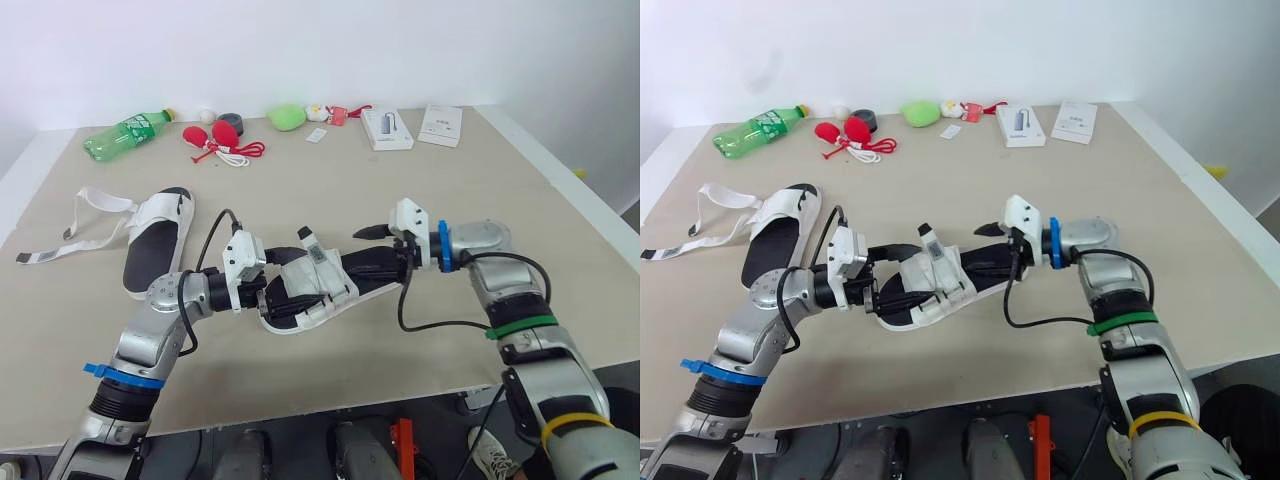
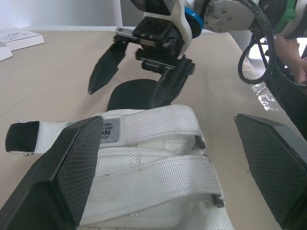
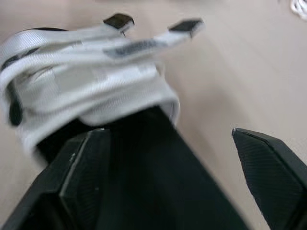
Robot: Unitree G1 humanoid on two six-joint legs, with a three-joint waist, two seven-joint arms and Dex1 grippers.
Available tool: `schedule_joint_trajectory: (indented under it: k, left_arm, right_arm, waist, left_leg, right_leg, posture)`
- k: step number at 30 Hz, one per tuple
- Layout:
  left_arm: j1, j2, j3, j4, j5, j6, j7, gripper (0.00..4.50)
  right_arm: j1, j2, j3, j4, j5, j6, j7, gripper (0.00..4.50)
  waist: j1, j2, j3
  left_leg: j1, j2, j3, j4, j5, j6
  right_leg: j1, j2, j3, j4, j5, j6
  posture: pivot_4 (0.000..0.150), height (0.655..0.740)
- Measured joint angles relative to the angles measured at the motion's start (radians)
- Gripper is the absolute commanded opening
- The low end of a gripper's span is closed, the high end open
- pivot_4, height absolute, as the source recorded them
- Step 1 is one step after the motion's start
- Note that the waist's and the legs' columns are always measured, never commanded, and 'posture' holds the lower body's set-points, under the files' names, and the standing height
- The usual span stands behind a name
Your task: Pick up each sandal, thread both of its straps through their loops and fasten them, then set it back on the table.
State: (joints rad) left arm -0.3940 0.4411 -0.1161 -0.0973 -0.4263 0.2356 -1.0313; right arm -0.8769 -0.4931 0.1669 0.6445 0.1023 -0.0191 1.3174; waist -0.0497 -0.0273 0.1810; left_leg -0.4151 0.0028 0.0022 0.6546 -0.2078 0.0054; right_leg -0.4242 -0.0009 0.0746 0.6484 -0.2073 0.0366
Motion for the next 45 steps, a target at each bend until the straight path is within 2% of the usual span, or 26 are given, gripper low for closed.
schedule_joint_trajectory:
  k: [3, 13, 21, 36, 45]
  left_arm:
    - [0.002, 0.004, 0.001, 0.0, 0.005, -0.003, -0.001, 4.5]
    - [0.048, 0.019, 0.01, -0.053, 0.005, -0.002, 0.019, 4.5]
    - [0.087, 0.04, 0.011, -0.092, 0.005, 0.004, 0.042, 4.5]
    - [0.071, 0.017, 0.004, -0.089, 0.006, 0.004, 0.044, 4.5]
    - [0.07, 0.017, 0.004, -0.089, 0.007, 0.004, 0.045, 4.5]
  right_arm:
    - [-0.049, 0.025, 0.01, 0.088, -0.012, -0.046, 0.011, 4.46]
    - [-0.137, 0.073, 0.062, 0.327, -0.087, -0.25, 0.083, 4.46]
    - [-0.232, 0.058, 0.066, 0.488, -0.163, -0.357, 0.0, 4.46]
    - [-0.267, 0.084, 0.025, 0.555, -0.185, -0.357, -0.104, 4.46]
    - [-0.257, 0.131, 0.016, 0.534, -0.162, -0.336, -0.044, 4.46]
  waist:
    - [0.001, 0.0, 0.0]
    - [0.001, 0.0, 0.0]
    - [0.001, 0.0, 0.0]
    - [0.0, 0.0, 0.0]
    - [0.0, 0.0, 0.0]
  left_leg:
    - [0.0, 0.0, 0.0, 0.0, 0.0, 0.0]
    - [0.0, -0.002, 0.0, 0.0, 0.0, 0.0]
    - [0.0, -0.001, 0.0, 0.0, 0.0, -0.001]
    - [0.0, -0.001, 0.0, 0.0, 0.0, -0.001]
    - [0.0, -0.001, 0.0, -0.001, 0.0, -0.001]
  right_leg:
    - [0.0, -0.001, 0.0, 0.0, 0.003, -0.005]
    - [0.0, -0.003, 0.0, 0.0, 0.003, -0.006]
    - [0.0, -0.002, 0.0, 0.0, 0.003, -0.006]
    - [0.0, -0.002, 0.0, 0.0, 0.003, -0.006]
    - [0.0, -0.002, 0.0, 0.0, 0.003, -0.006]
  posture:
    - [0.15, 0.74]
    - [0.15, 0.74]
    - [0.15, 0.74]
    - [0.15, 0.74]
    - [0.15, 0.74]
